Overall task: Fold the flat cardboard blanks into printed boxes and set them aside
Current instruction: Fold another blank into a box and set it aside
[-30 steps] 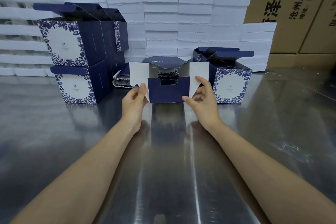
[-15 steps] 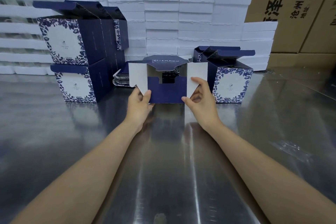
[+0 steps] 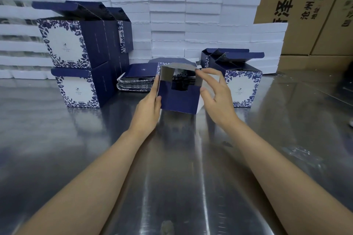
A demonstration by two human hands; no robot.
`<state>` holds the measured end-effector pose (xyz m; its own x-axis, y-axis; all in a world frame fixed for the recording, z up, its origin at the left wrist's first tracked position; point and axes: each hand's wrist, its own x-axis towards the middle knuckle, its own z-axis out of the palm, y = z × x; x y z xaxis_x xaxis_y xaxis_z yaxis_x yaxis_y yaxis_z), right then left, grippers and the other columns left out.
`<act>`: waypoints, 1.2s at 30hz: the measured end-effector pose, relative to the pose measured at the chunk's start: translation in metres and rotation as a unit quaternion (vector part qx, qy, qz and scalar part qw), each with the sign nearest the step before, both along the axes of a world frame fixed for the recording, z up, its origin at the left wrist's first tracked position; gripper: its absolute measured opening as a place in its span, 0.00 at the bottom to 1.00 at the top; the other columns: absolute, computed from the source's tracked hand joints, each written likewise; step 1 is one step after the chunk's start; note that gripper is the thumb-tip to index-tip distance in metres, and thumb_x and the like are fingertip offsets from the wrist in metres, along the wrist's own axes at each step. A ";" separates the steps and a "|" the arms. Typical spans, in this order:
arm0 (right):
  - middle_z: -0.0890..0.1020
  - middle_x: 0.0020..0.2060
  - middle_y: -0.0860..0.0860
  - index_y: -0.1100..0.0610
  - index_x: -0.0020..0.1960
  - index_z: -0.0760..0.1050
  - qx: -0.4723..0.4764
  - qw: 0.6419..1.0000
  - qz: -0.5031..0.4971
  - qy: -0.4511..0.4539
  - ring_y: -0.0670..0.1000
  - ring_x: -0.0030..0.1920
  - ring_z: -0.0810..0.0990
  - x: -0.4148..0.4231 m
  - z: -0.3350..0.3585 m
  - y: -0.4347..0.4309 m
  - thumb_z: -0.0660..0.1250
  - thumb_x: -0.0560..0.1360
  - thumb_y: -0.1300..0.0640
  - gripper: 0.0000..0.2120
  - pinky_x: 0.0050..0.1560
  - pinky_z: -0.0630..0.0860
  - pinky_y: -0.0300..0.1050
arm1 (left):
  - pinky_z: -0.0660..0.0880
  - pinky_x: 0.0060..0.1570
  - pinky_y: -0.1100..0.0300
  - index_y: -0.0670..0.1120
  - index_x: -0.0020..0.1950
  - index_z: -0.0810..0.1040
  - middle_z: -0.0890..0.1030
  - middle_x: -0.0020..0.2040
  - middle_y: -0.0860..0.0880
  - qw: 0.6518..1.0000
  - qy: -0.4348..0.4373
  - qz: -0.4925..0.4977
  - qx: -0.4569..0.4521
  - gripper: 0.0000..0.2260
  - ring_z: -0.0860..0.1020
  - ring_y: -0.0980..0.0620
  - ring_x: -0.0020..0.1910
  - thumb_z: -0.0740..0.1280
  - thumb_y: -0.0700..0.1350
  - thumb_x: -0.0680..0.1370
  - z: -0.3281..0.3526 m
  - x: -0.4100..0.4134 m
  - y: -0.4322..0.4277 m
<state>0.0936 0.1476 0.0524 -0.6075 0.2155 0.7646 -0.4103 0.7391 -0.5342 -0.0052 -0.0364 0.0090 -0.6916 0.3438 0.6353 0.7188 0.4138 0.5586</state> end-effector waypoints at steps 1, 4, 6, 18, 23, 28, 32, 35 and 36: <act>0.71 0.63 0.48 0.51 0.67 0.75 -0.009 1.000 0.015 -0.006 0.31 0.60 0.67 0.002 0.003 0.001 0.57 0.73 0.60 0.23 0.58 0.62 0.22 | 0.67 0.39 0.68 0.69 0.73 0.41 0.75 0.38 0.51 1.000 0.000 -0.010 0.003 0.32 0.75 0.57 0.37 0.56 0.42 0.83 0.002 0.002 0.000; 0.70 0.60 0.49 0.50 0.64 0.75 -0.053 0.996 0.072 -0.018 0.31 0.57 0.68 0.009 0.012 0.002 0.55 0.74 0.61 0.22 0.48 0.72 0.25 | 0.69 0.52 0.74 0.73 0.72 0.42 0.76 0.63 0.55 0.997 -0.018 -0.075 0.012 0.30 0.74 0.68 0.55 0.56 0.45 0.84 0.005 0.004 -0.004; 0.70 0.59 0.49 0.51 0.63 0.76 -0.084 0.990 0.107 -0.027 0.32 0.56 0.70 0.012 0.018 0.004 0.54 0.74 0.60 0.21 0.39 0.75 0.27 | 0.67 0.61 0.73 0.74 0.72 0.43 0.55 0.78 0.60 0.993 -0.023 -0.112 -0.023 0.30 0.67 0.68 0.67 0.59 0.52 0.82 0.004 0.004 -0.005; 0.63 0.74 0.43 0.49 0.60 0.76 0.211 0.974 -0.068 -0.044 0.48 0.46 0.77 0.022 0.026 -0.001 0.54 0.68 0.60 0.24 0.38 0.69 0.44 | 0.77 0.54 0.49 0.56 0.78 0.57 0.59 0.78 0.54 0.987 0.130 -0.060 -0.078 0.37 0.70 0.48 0.69 0.71 0.36 0.75 0.006 0.008 -0.003; 0.71 0.69 0.46 0.54 0.67 0.74 0.090 0.994 0.055 -0.033 0.44 0.64 0.72 0.023 0.026 0.000 0.52 0.72 0.63 0.26 0.54 0.72 0.45 | 0.78 0.46 0.47 0.59 0.77 0.52 0.60 0.78 0.56 0.984 0.141 -0.013 -0.108 0.40 0.75 0.46 0.64 0.71 0.37 0.75 0.007 0.009 -0.004; 0.77 0.53 0.30 0.50 0.68 0.73 -0.018 0.995 0.097 -0.024 0.36 0.36 0.74 0.022 0.026 -0.001 0.52 0.74 0.64 0.26 0.46 0.71 0.36 | 0.79 0.45 0.47 0.62 0.75 0.46 0.61 0.77 0.55 0.977 0.160 0.010 -0.137 0.43 0.76 0.46 0.63 0.70 0.37 0.75 0.008 0.011 -0.005; 0.75 0.54 0.29 0.43 0.70 0.69 0.016 1.000 0.020 -0.009 0.44 0.32 0.70 0.020 0.021 0.004 0.59 0.77 0.64 0.26 0.43 0.74 0.40 | 0.79 0.46 0.47 0.62 0.76 0.50 0.63 0.77 0.54 0.977 0.164 0.010 -0.138 0.41 0.76 0.46 0.63 0.71 0.38 0.75 0.008 0.012 -0.004; 0.70 0.69 0.47 0.47 0.74 0.64 0.155 0.982 -0.104 0.012 0.50 0.49 0.70 0.014 0.013 0.009 0.64 0.75 0.65 0.31 0.59 0.70 0.49 | 0.79 0.46 0.47 0.62 0.76 0.51 0.65 0.76 0.53 0.977 0.167 0.006 -0.133 0.40 0.76 0.46 0.62 0.72 0.42 0.75 0.008 0.014 -0.001; 0.67 0.72 0.49 0.49 0.75 0.62 0.177 0.978 -0.112 0.020 0.52 0.54 0.67 0.011 0.009 0.012 0.64 0.74 0.67 0.32 0.64 0.65 0.45 | 0.80 0.45 0.47 0.61 0.76 0.52 0.66 0.75 0.53 0.977 0.168 0.005 -0.130 0.39 0.77 0.46 0.62 0.73 0.44 0.75 0.008 0.015 0.001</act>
<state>0.1048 0.1591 0.0612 -0.5434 0.0574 0.8375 -0.2315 0.9487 -0.2153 0.0093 -0.0359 0.0167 -0.4638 0.5170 0.7194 0.8383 0.5188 0.1675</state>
